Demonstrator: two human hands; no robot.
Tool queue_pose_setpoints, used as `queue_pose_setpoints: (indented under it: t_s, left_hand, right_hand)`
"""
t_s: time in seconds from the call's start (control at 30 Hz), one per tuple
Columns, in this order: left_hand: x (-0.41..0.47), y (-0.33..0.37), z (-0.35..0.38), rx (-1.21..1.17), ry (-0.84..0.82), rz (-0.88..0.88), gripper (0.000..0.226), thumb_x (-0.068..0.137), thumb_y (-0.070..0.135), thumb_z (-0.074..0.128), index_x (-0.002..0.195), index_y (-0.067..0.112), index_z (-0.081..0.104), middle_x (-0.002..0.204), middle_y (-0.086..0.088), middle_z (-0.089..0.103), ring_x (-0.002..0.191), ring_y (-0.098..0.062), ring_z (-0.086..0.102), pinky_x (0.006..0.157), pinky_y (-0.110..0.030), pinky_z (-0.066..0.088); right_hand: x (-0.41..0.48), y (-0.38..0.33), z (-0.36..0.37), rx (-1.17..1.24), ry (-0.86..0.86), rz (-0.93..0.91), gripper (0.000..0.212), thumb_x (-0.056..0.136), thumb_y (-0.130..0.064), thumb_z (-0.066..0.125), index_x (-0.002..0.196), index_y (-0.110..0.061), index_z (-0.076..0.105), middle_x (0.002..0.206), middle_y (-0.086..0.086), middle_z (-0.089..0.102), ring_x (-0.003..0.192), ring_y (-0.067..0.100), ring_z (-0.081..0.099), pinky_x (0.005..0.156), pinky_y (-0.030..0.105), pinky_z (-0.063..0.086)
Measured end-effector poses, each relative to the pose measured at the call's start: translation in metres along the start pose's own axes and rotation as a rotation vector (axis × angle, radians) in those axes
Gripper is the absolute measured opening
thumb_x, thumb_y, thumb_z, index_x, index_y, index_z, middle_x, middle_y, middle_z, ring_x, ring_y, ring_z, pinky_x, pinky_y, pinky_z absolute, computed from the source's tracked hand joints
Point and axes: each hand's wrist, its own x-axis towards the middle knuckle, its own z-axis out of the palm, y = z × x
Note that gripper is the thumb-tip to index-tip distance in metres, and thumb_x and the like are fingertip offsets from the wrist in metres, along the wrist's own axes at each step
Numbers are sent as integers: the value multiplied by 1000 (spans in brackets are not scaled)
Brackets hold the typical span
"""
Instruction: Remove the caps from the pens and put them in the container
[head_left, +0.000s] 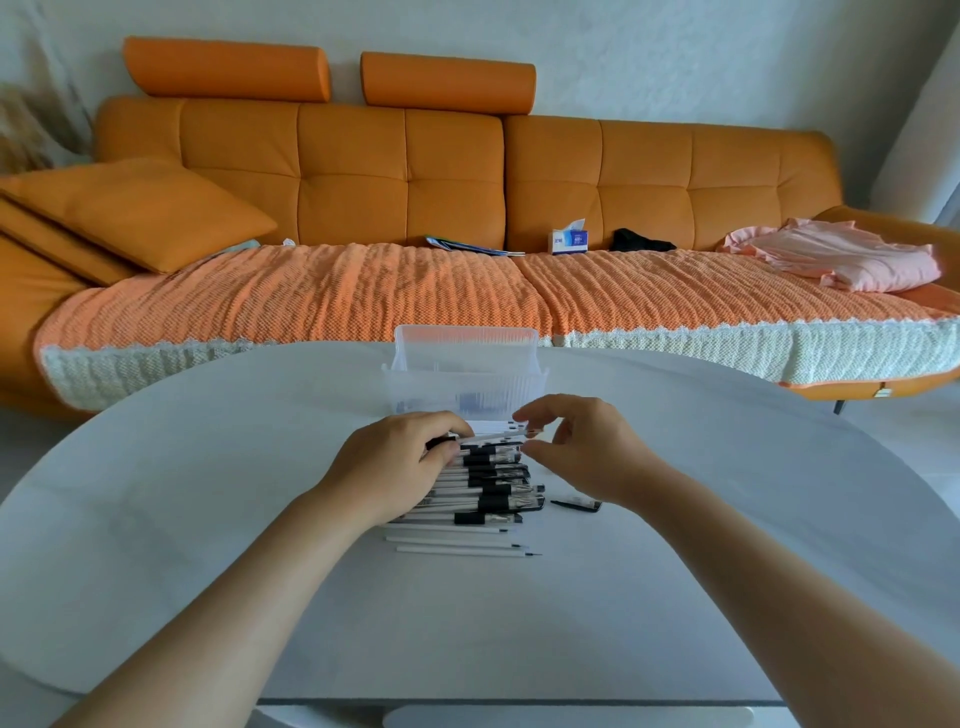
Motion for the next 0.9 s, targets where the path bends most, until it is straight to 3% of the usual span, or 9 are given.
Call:
queue_pose_setpoints:
  t_s: [0.1,0.2,0.37,0.5,0.63,0.9]
  left_hand:
    - [-2,1,0,2,-3,7,21,99,39,50,117,44,59,103,24,61,86,-3,51,72,-25,41]
    - [-3,5,2,3,-9,20,22,98,41,50,118,45,56,96,22,57,82,-4,50,70,-25,41]
    - [-2,14,7,34,10,52,15,97,40,51,109,41,60,68,24,50,65,2,49,58,-19,35]
    - [-1,14,8,47,30,46,17,95,50,50,103,39,60,79,22,59,71,-3,54,62,-24,41]
    - [0,13,9,60,36,63,16,95,49,50,99,38,61,71,22,55,67,-2,50,58,-19,35]
    - [0,19,11,37,38,103,14,93,49,54,98,39,62,77,21,61,67,-3,53,59,-23,40]
  right_hand:
    - [-1,1,0,-7,20,41,13,91,-23,66,93,-35,68,78,-22,63,55,-6,56,50,7,38]
    - [-2,-3,5,-25,10,9,15,89,-25,68,87,-40,67,86,-21,66,61,-5,56,53,9,39]
    - [-3,-9,15,19,-77,-50,19,89,-21,71,101,-34,75,90,-19,65,70,-5,56,61,8,40]
    - [-2,-10,17,68,-84,-9,19,92,-23,67,106,-32,74,89,-19,67,59,-7,54,56,7,38]
    - [-2,-7,14,56,-49,16,5,89,-31,70,88,-35,70,86,-18,69,54,1,54,54,17,45]
    - [-5,-7,12,-4,-48,-30,8,86,-35,72,81,-38,67,87,-19,67,55,3,56,53,18,44]
